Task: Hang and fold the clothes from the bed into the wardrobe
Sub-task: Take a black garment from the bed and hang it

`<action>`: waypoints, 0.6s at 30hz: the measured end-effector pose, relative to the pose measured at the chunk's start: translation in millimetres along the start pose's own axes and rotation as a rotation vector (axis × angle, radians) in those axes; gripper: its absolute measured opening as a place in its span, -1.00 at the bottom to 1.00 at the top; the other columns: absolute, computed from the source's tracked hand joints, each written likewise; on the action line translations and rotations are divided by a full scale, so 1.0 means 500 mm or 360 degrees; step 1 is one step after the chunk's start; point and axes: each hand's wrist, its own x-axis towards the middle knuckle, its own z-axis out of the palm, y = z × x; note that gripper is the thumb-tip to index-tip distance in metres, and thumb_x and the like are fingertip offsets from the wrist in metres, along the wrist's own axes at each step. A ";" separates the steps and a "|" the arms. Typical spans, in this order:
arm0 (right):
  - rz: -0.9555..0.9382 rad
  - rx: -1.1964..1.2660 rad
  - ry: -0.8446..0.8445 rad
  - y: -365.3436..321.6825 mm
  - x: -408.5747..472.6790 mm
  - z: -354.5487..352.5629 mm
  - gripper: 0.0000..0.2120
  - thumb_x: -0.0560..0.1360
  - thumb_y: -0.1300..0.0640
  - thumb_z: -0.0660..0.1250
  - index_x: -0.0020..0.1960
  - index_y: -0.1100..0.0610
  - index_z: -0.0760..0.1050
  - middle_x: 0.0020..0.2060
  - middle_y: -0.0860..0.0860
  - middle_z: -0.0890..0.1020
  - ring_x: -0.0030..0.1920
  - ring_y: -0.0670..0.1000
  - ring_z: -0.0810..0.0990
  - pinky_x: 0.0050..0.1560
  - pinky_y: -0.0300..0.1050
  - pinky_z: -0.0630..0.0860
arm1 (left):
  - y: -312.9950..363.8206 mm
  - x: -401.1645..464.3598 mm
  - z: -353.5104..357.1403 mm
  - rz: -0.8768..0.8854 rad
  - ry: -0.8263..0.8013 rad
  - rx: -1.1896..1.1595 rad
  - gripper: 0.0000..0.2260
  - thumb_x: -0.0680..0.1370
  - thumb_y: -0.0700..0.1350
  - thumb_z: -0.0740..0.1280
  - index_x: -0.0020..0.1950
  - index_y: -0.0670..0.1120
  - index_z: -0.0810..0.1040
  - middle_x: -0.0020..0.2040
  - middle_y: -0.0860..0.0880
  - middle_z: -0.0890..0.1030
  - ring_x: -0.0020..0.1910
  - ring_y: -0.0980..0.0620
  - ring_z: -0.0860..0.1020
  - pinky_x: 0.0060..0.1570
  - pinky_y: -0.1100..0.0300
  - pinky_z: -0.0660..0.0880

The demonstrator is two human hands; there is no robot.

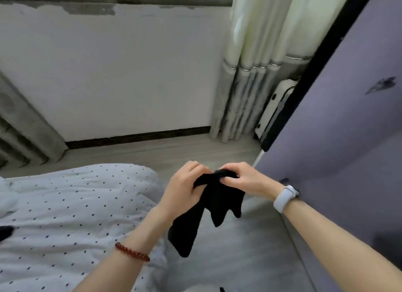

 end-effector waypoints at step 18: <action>0.0533 -0.0190 0.1821 0.281 -0.426 -0.404 -0.75 0.52 0.42 0.15 0.12 0.31 0.52 0.03 0.12 0.60 0.07 0.05 0.53 0.01 -0.39 0.31 | 0.257 0.391 0.385 -0.0086 -0.0780 -0.0229 -0.77 0.46 -0.05 0.42 -0.23 0.05 0.36 -0.32 0.15 0.46 -0.31 0.14 0.46 -0.35 0.39 0.31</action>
